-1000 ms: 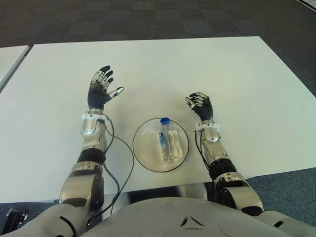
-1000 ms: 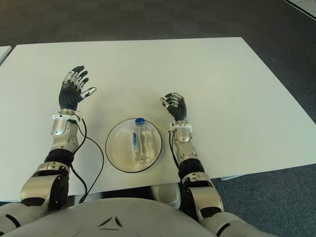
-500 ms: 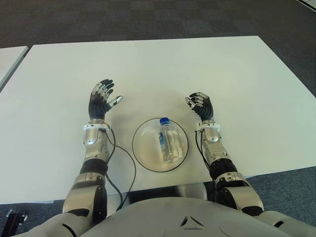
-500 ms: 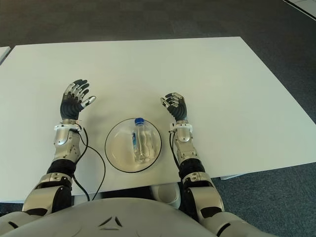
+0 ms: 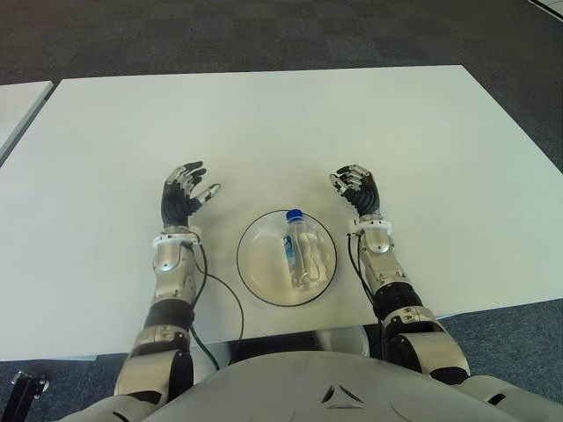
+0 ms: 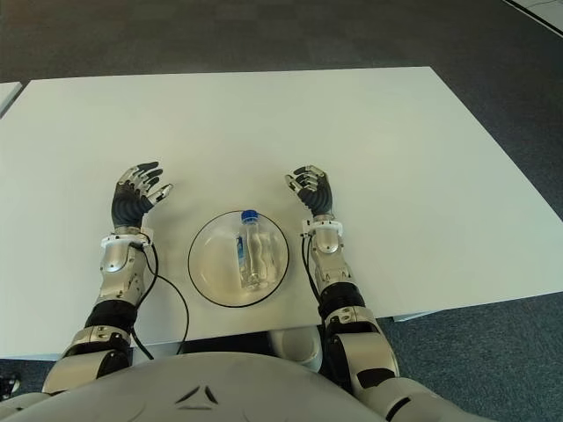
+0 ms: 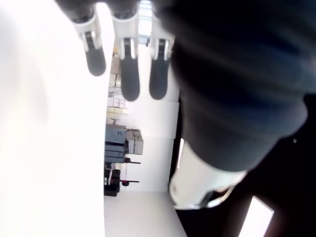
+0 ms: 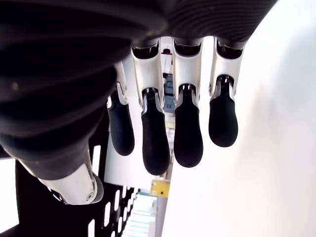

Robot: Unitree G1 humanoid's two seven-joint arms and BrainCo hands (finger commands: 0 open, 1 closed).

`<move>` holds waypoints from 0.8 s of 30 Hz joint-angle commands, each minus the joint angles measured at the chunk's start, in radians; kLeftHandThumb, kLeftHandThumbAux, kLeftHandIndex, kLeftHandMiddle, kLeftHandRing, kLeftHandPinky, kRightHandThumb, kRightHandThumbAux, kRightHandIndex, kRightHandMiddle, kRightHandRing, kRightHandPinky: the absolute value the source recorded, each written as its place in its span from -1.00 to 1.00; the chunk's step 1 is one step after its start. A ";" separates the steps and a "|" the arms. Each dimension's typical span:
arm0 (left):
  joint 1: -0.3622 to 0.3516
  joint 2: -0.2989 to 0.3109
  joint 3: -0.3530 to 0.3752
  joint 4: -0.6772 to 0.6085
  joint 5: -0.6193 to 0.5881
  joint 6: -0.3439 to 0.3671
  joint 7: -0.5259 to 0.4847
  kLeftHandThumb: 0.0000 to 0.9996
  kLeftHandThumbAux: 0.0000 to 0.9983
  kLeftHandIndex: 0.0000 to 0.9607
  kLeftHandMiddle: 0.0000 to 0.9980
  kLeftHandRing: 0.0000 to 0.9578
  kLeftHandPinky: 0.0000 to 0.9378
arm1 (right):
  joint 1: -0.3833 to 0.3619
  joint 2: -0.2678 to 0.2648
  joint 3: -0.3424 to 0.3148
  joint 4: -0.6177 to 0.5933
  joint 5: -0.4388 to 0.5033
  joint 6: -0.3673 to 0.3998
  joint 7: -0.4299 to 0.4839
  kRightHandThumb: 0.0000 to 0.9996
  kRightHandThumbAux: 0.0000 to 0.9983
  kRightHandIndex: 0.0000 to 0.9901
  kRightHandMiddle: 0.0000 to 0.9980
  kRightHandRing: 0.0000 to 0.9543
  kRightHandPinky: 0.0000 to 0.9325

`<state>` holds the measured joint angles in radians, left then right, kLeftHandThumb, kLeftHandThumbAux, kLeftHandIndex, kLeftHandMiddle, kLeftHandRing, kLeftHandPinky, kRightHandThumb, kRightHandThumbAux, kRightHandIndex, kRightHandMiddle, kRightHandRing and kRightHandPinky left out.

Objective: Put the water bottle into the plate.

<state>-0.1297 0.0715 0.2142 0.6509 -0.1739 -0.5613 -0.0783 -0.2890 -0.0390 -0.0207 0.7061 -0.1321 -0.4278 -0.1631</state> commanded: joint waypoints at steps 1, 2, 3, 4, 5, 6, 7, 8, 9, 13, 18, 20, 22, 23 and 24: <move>0.018 -0.015 -0.013 0.052 0.041 0.002 0.029 -0.77 0.90 -0.28 -0.32 -0.32 -0.23 | 0.008 0.006 0.000 0.012 0.006 -0.010 -0.005 0.42 0.46 -0.12 0.23 0.33 0.40; 0.018 -0.016 -0.013 0.055 0.046 0.002 0.032 -0.78 0.90 -0.28 -0.30 -0.31 -0.21 | 0.008 0.006 0.000 0.012 0.005 -0.011 -0.005 0.42 0.46 -0.12 0.23 0.33 0.40; 0.020 -0.017 -0.014 0.054 0.051 0.003 0.036 -0.79 0.89 -0.28 -0.30 -0.30 -0.20 | 0.009 0.006 0.000 0.012 0.004 -0.012 -0.006 0.42 0.46 -0.12 0.23 0.33 0.40; 0.020 -0.018 -0.014 0.054 0.054 0.004 0.039 -0.80 0.89 -0.28 -0.29 -0.28 -0.18 | 0.009 0.005 0.001 0.012 0.004 -0.013 -0.007 0.42 0.46 -0.12 0.23 0.33 0.40; 0.022 -0.020 -0.014 0.052 0.059 0.005 0.044 -0.81 0.89 -0.28 -0.28 -0.27 -0.18 | 0.010 0.005 0.001 0.013 0.002 -0.014 -0.008 0.42 0.46 -0.12 0.23 0.34 0.40; 0.023 -0.021 -0.014 0.050 0.063 0.005 0.048 -0.81 0.89 -0.27 -0.27 -0.26 -0.16 | 0.010 0.004 0.001 0.013 0.001 -0.015 -0.009 0.42 0.46 -0.12 0.24 0.34 0.39; 0.025 -0.022 -0.014 0.048 0.066 0.005 0.053 -0.82 0.90 -0.27 -0.26 -0.24 -0.14 | 0.011 0.004 0.002 0.013 0.000 -0.016 -0.010 0.42 0.46 -0.12 0.24 0.34 0.39; 0.027 -0.024 -0.014 0.046 0.069 0.006 0.056 -0.83 0.90 -0.27 -0.25 -0.23 -0.13 | 0.011 0.003 0.002 0.013 -0.001 -0.017 -0.010 0.42 0.46 -0.12 0.23 0.34 0.39; 0.028 -0.026 -0.015 0.046 0.074 0.004 0.064 -0.83 0.90 -0.26 -0.25 -0.23 -0.12 | 0.012 0.002 0.003 0.012 -0.002 -0.017 -0.011 0.42 0.46 -0.12 0.23 0.34 0.39; 0.031 -0.030 -0.016 0.049 0.095 0.001 0.095 -0.84 0.90 -0.25 -0.21 -0.18 -0.10 | 0.014 0.001 0.005 0.011 -0.004 -0.012 -0.011 0.42 0.46 -0.12 0.23 0.33 0.38; 0.027 -0.024 -0.020 0.066 0.122 -0.011 0.130 -0.86 0.84 -0.25 -0.18 -0.15 -0.08 | 0.017 0.001 0.006 0.008 -0.003 -0.002 -0.010 0.42 0.46 -0.12 0.23 0.32 0.39; 0.023 -0.018 -0.023 0.079 0.140 -0.025 0.147 -0.87 0.83 -0.25 -0.16 -0.14 -0.07 | 0.016 0.001 0.006 0.012 -0.003 -0.001 -0.010 0.42 0.46 -0.12 0.23 0.33 0.39; 0.017 -0.010 -0.026 0.102 0.160 -0.044 0.166 -0.87 0.81 -0.23 -0.14 -0.10 -0.04 | 0.015 0.001 0.007 0.015 -0.003 0.000 -0.008 0.42 0.46 -0.12 0.23 0.32 0.37; 0.014 -0.007 -0.028 0.110 0.168 -0.052 0.175 -0.88 0.82 -0.22 -0.13 -0.09 -0.02 | 0.014 0.001 0.007 0.018 -0.003 0.000 -0.009 0.42 0.46 -0.12 0.23 0.32 0.36; 0.011 -0.004 -0.030 0.118 0.177 -0.059 0.186 -0.88 0.82 -0.21 -0.12 -0.08 -0.01 | 0.014 0.001 0.007 0.020 -0.003 0.002 -0.009 0.42 0.46 -0.12 0.23 0.32 0.36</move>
<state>-0.1188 0.0560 0.1875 0.7251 -0.0259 -0.6113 0.0761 -0.2839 -0.0400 -0.0180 0.7085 -0.1348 -0.4412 -0.1718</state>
